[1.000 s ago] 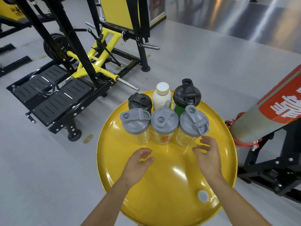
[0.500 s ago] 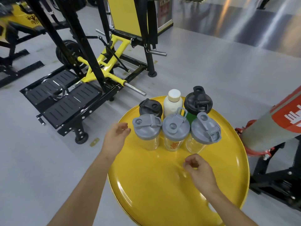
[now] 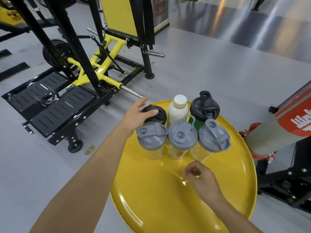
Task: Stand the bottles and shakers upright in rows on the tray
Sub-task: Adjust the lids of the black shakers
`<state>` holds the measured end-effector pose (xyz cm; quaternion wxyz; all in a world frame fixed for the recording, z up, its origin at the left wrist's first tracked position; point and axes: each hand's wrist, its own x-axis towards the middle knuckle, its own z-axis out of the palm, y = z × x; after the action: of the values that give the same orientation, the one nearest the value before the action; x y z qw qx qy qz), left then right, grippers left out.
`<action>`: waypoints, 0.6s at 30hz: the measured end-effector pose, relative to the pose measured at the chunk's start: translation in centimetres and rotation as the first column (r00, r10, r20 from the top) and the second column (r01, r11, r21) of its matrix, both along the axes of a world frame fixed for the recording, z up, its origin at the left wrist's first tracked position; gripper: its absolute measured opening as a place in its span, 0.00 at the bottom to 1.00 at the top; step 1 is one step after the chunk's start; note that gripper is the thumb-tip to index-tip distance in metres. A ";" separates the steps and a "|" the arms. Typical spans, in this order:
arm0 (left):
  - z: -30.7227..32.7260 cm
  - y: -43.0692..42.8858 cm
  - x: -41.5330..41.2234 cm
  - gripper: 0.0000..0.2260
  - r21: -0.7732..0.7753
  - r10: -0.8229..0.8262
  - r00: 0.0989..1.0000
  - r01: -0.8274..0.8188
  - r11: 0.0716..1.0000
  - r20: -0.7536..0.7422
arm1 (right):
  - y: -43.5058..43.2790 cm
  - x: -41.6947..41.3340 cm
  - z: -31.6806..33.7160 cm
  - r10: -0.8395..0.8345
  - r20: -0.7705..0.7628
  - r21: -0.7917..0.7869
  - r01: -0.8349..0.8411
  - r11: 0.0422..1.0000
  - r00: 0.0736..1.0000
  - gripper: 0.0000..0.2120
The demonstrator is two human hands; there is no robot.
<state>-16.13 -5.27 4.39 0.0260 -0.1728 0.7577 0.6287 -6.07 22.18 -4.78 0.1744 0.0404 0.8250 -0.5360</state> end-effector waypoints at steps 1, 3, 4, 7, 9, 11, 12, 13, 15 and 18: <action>-0.2 0.0 -0.3 0.30 0.017 -0.008 1.000 0.008 1.000 0.007 | 0.0 0.0 0.1 0.001 0.002 0.003 -0.001 1.000 1.000 0.07; -0.5 -0.1 -0.9 0.25 0.018 -0.022 1.000 0.022 1.000 0.017 | -0.1 0.0 0.2 0.008 0.007 0.010 -0.008 1.000 1.000 0.06; -0.6 -0.2 -1.0 0.23 0.003 -0.030 0.999 0.030 1.000 0.018 | -0.2 -0.1 0.2 0.012 0.012 0.012 -0.012 1.000 1.000 0.06; -0.9 -0.5 -1.2 0.20 -0.041 -0.028 1.000 0.028 0.999 0.014 | -0.3 -0.3 0.3 0.010 0.019 0.012 -0.010 1.000 1.000 0.05; -0.9 -0.4 -1.2 0.20 -0.062 -0.017 1.000 0.017 0.998 0.005 | -0.5 -0.5 0.2 0.014 0.021 0.012 -0.014 1.000 1.000 0.06; -1.0 -0.3 -1.2 0.20 -0.081 -0.010 1.000 0.010 0.997 -0.004 | -0.6 -0.6 0.2 0.027 0.019 0.017 -0.028 0.999 0.999 0.06; -0.9 -0.2 -1.2 0.20 -0.084 -0.010 1.000 0.009 0.996 -0.005 | -0.7 -0.6 0.3 0.038 0.019 0.020 -0.038 0.999 0.999 0.06; -0.9 -0.1 -1.2 0.20 -0.082 -0.007 1.000 0.007 0.997 -0.007 | -0.7 -0.6 0.3 0.053 0.018 0.024 -0.053 0.998 0.998 0.06; -1.0 -0.1 -1.1 0.20 -0.081 0.000 1.000 -0.001 0.997 -0.016 | -0.6 -0.4 0.6 0.099 0.014 0.040 -0.099 0.994 0.995 0.07; -1.0 0.1 -1.0 0.20 -0.086 0.010 0.999 -0.013 0.996 -0.031 | -0.6 -0.4 1.8 0.203 -0.019 0.067 -0.201 0.977 0.979 0.07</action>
<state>-17.17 -5.13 3.35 0.0035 -0.1687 0.7834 0.5982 -6.42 21.59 -2.96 0.2160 -0.0449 0.8440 -0.4889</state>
